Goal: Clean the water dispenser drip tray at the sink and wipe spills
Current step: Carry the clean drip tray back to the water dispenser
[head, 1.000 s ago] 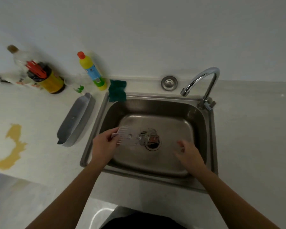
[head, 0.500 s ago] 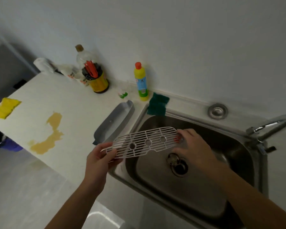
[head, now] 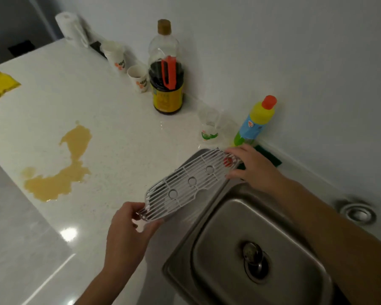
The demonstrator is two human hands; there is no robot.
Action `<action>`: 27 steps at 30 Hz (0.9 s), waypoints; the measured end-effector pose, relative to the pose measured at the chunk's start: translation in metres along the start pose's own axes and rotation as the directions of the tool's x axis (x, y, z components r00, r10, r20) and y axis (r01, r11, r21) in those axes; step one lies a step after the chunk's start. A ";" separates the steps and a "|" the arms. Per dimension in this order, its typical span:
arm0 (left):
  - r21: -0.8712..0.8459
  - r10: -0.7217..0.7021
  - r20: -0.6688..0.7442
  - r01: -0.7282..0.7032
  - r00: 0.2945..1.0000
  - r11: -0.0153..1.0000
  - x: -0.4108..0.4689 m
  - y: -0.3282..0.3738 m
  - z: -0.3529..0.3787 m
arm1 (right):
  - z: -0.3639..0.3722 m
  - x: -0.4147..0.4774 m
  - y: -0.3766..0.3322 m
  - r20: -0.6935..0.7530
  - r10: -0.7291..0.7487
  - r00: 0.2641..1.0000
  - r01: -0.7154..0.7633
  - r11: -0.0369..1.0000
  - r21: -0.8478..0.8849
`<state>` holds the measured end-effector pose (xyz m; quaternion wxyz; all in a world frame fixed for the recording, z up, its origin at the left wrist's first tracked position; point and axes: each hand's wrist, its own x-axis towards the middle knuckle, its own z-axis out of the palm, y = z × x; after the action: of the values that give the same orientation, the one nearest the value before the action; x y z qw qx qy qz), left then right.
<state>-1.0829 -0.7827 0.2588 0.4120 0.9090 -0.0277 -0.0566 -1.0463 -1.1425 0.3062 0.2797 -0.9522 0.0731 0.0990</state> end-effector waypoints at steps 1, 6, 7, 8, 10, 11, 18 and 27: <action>0.051 0.023 -0.002 -0.023 1.000 0.998 0.003 -0.003 0.005 | 0.001 0.011 0.000 0.023 -0.008 1.000 0.009 1.000 -0.011; 0.120 -0.017 0.092 0.006 0.996 0.993 0.013 -0.013 0.019 | 0.005 0.043 0.006 0.118 -0.036 0.992 0.038 0.999 -0.011; 0.119 0.001 0.103 -0.013 0.995 0.993 0.015 -0.015 0.020 | 0.007 0.045 0.007 0.132 -0.041 0.990 0.040 0.999 0.006; 0.115 0.015 0.110 -0.028 0.994 0.993 0.018 -0.017 0.018 | 0.009 0.045 0.008 0.136 -0.043 0.990 0.040 0.999 0.025; 0.109 0.033 0.111 -0.045 0.993 0.993 0.025 -0.019 0.013 | 0.015 0.043 0.010 0.116 -0.034 0.993 0.030 0.999 0.032; 0.109 0.046 0.107 -0.058 0.993 0.992 0.029 -0.021 0.009 | 0.018 0.041 0.010 0.100 -0.025 0.995 0.023 1.000 0.016; 0.151 0.094 0.160 -0.118 0.983 0.981 0.060 -0.031 -0.021 | 0.053 -0.001 0.018 -0.010 0.050 0.999 -0.049 0.997 0.067; 0.037 0.056 0.175 -0.063 0.983 0.997 0.067 -0.028 -0.023 | 0.061 -0.007 0.022 -0.021 0.122 0.992 -0.119 0.986 0.121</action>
<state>-1.0134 -0.7537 0.2473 0.3900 0.9079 -0.0921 -0.1229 -1.0668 -1.1266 0.2459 0.3284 -0.9289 0.1404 0.0976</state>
